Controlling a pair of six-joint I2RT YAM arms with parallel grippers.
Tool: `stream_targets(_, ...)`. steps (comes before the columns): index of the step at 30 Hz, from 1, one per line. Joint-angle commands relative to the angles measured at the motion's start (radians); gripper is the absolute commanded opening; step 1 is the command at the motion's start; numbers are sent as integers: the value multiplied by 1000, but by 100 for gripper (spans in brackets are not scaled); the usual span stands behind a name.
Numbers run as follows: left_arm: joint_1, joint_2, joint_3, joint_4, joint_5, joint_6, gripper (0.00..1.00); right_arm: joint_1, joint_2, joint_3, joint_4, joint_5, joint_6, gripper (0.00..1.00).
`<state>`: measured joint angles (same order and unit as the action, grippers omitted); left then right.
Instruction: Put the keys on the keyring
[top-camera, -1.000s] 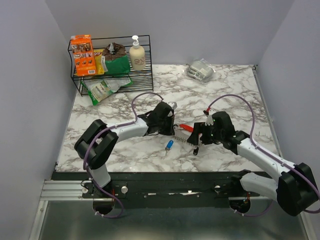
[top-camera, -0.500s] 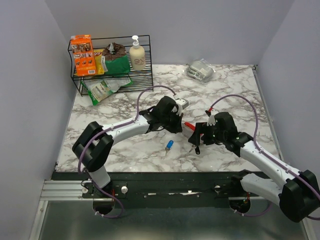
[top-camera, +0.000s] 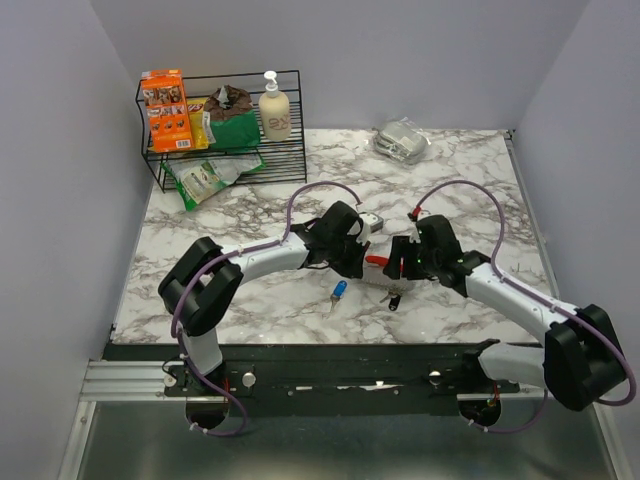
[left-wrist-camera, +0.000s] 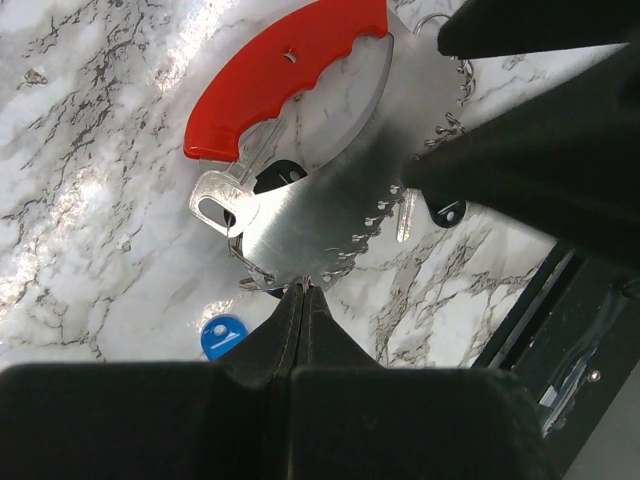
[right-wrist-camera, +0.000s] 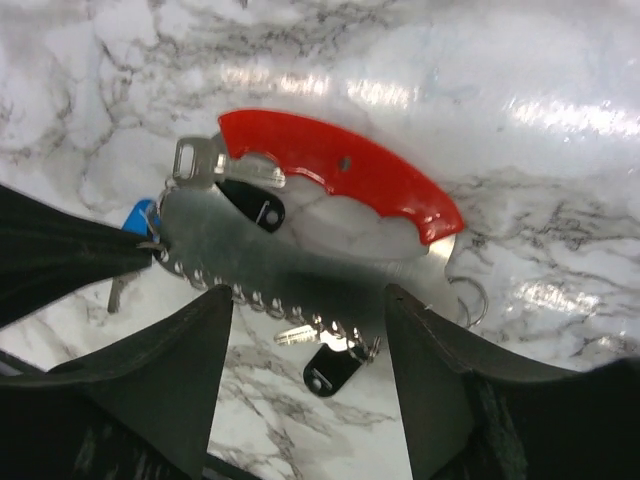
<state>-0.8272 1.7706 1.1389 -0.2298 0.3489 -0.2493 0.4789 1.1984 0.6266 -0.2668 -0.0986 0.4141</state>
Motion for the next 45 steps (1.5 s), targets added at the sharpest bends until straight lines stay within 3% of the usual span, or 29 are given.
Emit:
stream_targets(1, -3, 0, 13, -6, -8, 22, 0, 4, 82, 94, 54, 94, -1, 48)
stream_targets(2, -3, -2, 9, -6, -13, 21, 0, 6, 102, 105, 55, 94, -12, 32)
stream_targets(3, -3, -2, 7, -3, -13, 22, 0, 6, 122, 116, 58, 94, -14, 1)
stream_targets(16, -3, 16, 10, 0, -70, 10, 0, 6, 337, 153, -8, 39, -9, 1)
stream_targets(36, 3, 121, 107, -36, -140, 41, 0, 66, 133, 59, -158, -64, 80, 1)
stream_targets(45, 2, 164, 186, -98, -189, 94, 0, 66, 101, 79, -155, -6, 74, 1)
